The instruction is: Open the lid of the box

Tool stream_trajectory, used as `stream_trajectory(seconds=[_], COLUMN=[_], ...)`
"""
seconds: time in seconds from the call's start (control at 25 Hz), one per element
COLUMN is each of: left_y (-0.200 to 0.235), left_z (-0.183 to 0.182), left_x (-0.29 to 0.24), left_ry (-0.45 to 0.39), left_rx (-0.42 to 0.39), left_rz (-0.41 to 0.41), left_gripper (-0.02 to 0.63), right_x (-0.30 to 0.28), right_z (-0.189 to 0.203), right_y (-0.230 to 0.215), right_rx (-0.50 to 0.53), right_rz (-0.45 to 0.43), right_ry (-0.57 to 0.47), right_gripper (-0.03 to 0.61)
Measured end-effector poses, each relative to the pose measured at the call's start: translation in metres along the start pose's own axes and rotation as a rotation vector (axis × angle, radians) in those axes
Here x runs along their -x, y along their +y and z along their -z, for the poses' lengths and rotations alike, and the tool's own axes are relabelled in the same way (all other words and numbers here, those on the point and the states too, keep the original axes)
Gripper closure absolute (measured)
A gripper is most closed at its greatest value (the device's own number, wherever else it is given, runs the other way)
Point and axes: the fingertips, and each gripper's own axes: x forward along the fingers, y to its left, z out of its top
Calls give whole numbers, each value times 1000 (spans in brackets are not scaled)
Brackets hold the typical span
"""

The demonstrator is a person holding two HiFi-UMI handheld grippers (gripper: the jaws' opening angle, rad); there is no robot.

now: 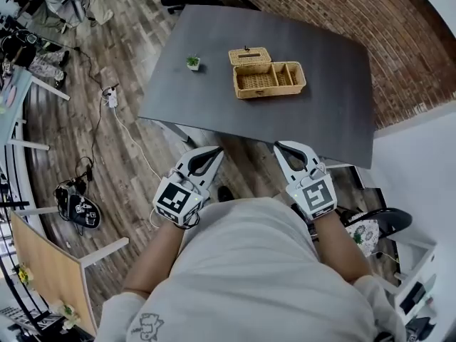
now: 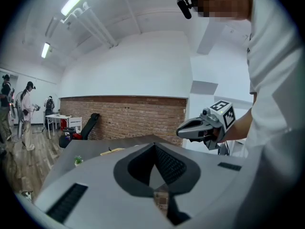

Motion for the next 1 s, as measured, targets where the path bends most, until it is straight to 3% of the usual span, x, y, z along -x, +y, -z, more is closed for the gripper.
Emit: stream_trajectory(seconds=[0.32, 0.68, 1.0], left_y=[-61, -143, -183], left_z=[12, 7, -2], left_x=[-10, -17, -16], left_ry=[-3, -3, -28], left_rx=[-4, -31, -34], left_rz=[-44, -38, -28], left_gripper=[603, 603, 603], right_x=[59, 132, 174], right_z=[19, 34, 44], right_y=[19, 26, 30], right_rx=[9, -19, -27], right_rz=[-65, -69, -58], right_ry=[-13, -51, -65], right_gripper=[574, 574, 574])
